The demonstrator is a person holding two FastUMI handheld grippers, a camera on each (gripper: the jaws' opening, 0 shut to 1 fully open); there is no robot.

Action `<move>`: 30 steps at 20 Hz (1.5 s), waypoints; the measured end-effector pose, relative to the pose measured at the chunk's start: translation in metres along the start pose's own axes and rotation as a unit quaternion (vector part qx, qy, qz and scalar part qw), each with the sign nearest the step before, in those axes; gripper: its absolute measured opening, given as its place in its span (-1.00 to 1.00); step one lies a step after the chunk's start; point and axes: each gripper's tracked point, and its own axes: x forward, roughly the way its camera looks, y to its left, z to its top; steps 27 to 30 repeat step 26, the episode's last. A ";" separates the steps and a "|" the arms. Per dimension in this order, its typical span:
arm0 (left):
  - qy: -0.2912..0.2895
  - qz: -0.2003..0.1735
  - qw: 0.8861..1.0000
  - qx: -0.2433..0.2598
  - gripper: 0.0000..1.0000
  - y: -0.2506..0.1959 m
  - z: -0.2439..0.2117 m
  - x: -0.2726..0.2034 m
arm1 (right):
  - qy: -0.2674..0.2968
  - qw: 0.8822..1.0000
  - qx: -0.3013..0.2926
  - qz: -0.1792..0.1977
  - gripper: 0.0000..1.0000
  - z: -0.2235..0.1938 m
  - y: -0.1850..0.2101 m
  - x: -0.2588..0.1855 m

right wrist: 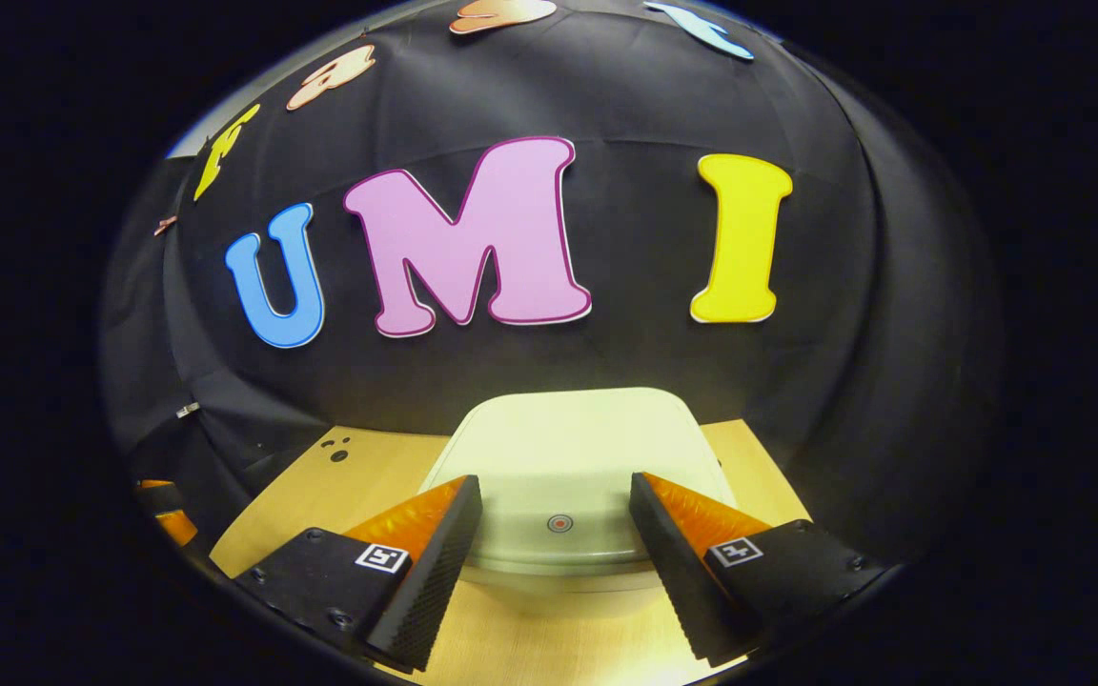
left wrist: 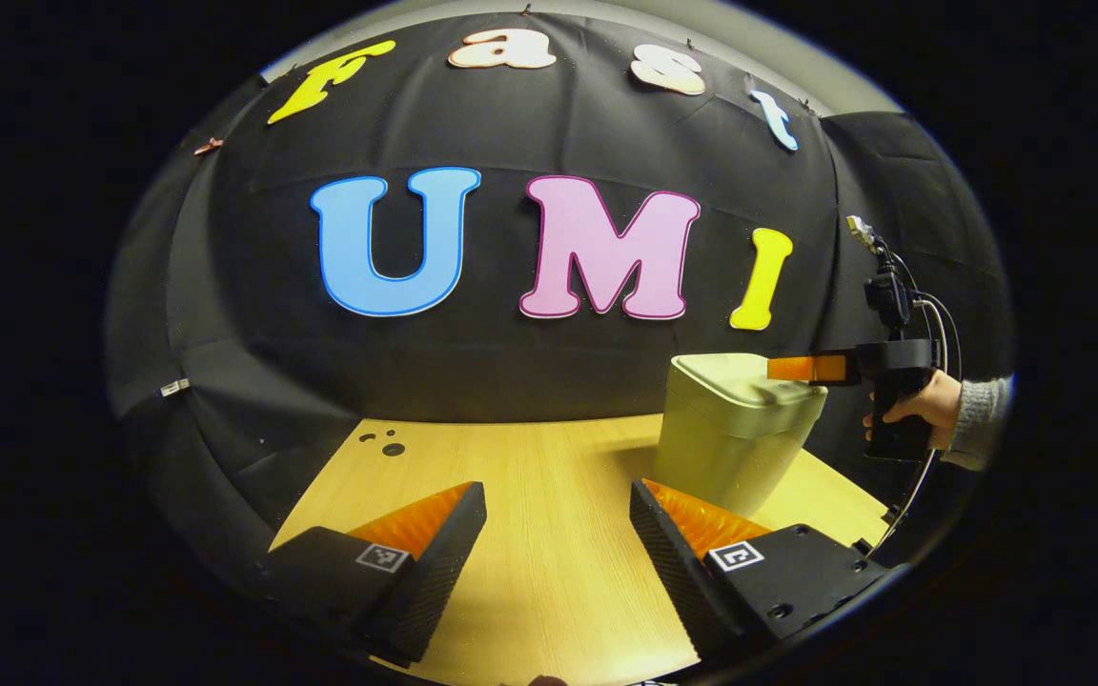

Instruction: Press the lid of the desktop garbage bin to open it, pick up the crumpled paper on the desktop and throw it into the bin, then pick up the pop can on the desktop and drop it into the bin, and finally close the garbage bin lid.

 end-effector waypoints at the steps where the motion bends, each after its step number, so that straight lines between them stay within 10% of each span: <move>1: -0.001 -0.001 1.000 0.000 0.96 0.001 0.000 -0.003 | 0.004 1.000 -0.002 0.000 0.96 -0.003 0.003 -0.003; 30: -0.024 0.003 1.000 -0.009 0.90 0.000 0.019 0.009 | -0.076 0.995 -0.039 0.059 0.97 0.004 0.076 -0.125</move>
